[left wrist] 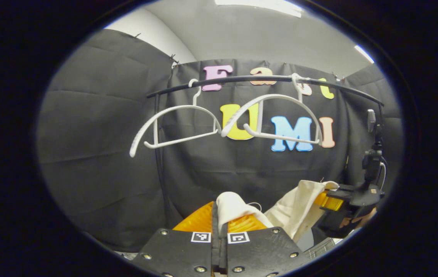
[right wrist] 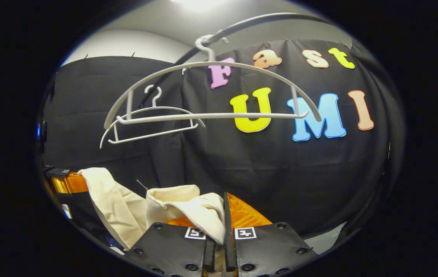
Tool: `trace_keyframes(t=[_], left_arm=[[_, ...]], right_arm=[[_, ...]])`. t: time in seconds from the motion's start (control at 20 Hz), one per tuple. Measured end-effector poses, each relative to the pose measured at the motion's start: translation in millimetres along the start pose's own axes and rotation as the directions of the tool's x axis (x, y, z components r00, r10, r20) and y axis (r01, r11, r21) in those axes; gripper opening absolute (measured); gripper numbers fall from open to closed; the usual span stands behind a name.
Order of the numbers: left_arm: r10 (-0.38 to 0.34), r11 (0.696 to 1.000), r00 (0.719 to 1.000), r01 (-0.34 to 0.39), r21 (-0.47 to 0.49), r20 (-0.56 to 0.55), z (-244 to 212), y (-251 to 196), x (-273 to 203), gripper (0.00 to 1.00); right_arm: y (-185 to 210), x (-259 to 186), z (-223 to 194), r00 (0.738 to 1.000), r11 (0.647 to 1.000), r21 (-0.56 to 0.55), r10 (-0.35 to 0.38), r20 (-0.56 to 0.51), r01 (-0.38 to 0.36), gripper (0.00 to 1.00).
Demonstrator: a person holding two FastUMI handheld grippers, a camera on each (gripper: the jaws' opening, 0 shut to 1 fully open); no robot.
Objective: Grasp the clothes on the hanger with both hands and then place them into the laundry hamper below.
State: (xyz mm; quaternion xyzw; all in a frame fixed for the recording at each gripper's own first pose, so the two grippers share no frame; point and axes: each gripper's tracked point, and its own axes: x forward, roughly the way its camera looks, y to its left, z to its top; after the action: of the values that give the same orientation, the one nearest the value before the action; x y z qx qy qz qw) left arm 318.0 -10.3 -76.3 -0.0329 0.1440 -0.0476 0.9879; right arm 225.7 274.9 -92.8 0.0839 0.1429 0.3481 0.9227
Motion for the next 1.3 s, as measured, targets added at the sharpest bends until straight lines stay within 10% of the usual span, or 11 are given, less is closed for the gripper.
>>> trace_keyframes(t=[0.55,1.3], left_arm=[[-0.069,0.997,0.996,0.071,-0.022,0.053,16,0,-29,0.01],[0.031,0.996,0.993,-0.041,-0.080,-0.114,-164,24,20,0.01]], right_arm=[[121,-48,5,0.985,0.984,0.044,0.173,0.003,-0.172,0.15],[93,-10,-185,0.972,0.994,0.067,0.098,-0.214,-0.086,0.16]])
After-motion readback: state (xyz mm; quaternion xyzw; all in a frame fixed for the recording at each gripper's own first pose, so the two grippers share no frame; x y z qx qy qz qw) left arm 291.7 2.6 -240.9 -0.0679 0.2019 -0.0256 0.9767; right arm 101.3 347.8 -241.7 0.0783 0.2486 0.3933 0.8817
